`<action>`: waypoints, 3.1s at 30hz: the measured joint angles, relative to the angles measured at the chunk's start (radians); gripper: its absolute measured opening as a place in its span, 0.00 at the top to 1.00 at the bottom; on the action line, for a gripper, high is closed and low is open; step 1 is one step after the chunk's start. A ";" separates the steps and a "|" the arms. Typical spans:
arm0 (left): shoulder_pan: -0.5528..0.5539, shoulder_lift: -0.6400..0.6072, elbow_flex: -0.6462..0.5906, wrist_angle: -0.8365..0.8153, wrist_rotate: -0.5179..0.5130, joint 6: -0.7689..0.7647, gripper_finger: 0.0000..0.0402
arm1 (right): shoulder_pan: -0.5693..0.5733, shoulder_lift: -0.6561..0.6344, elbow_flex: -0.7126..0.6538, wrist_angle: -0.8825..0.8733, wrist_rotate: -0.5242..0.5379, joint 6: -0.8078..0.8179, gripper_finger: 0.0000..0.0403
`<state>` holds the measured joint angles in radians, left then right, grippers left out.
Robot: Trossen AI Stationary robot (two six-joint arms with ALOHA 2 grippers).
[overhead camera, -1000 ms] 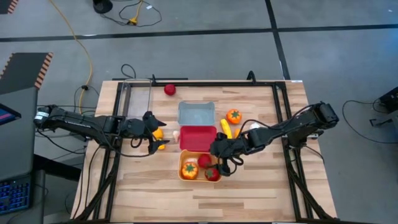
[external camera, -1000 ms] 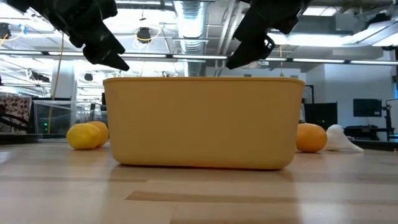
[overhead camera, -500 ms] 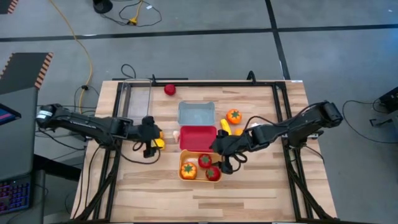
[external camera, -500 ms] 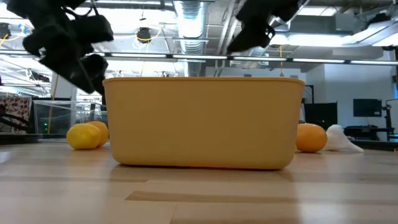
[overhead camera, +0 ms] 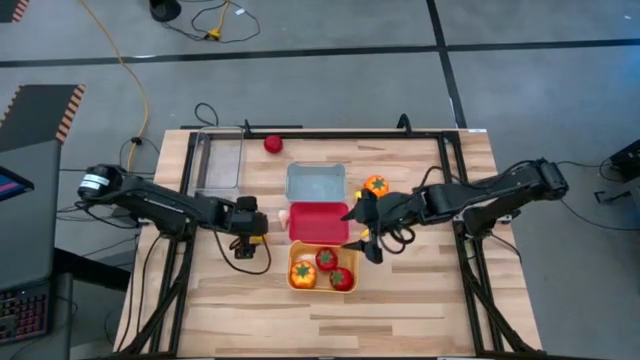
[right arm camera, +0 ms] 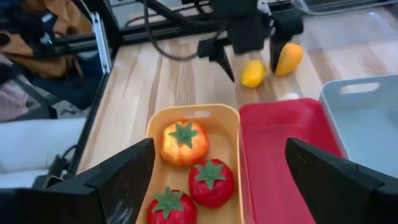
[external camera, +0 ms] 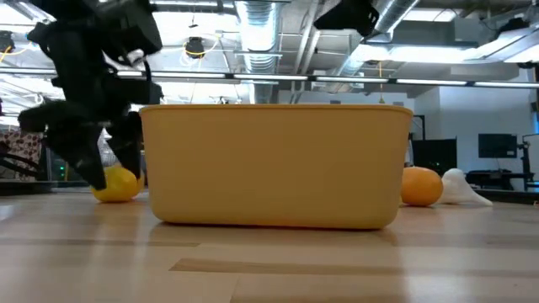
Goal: Sort produce into baskets
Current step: Put the bottom left yellow lemon into the transparent bin, then put the right yellow lemon into the transparent bin
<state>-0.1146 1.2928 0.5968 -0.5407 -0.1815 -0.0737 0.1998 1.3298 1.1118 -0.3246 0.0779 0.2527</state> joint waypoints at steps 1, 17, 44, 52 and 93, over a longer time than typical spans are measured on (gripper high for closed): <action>0.000 0.016 0.000 0.000 0.000 0.003 0.07 | -0.005 -0.013 0.000 -0.008 0.000 0.000 0.04; 0.000 0.075 0.023 0.002 0.002 -0.018 0.52 | -0.166 -0.188 -0.078 -0.392 0.056 -0.052 0.04; 0.311 -0.058 0.514 -0.738 -0.143 0.237 0.47 | -0.229 0.019 -0.156 -0.404 0.054 -0.050 0.04; 0.589 -0.191 0.513 -0.725 -0.134 0.368 0.47 | -0.229 0.012 -0.156 -0.401 0.053 -0.050 0.04; 0.822 -0.113 0.512 -0.716 -0.128 0.376 0.16 | -0.178 0.089 -0.156 -0.567 0.062 0.142 0.04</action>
<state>0.7078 1.1801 1.1091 -1.2565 -0.3096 0.3027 0.0216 1.4190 0.9554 -0.8913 0.1403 0.3949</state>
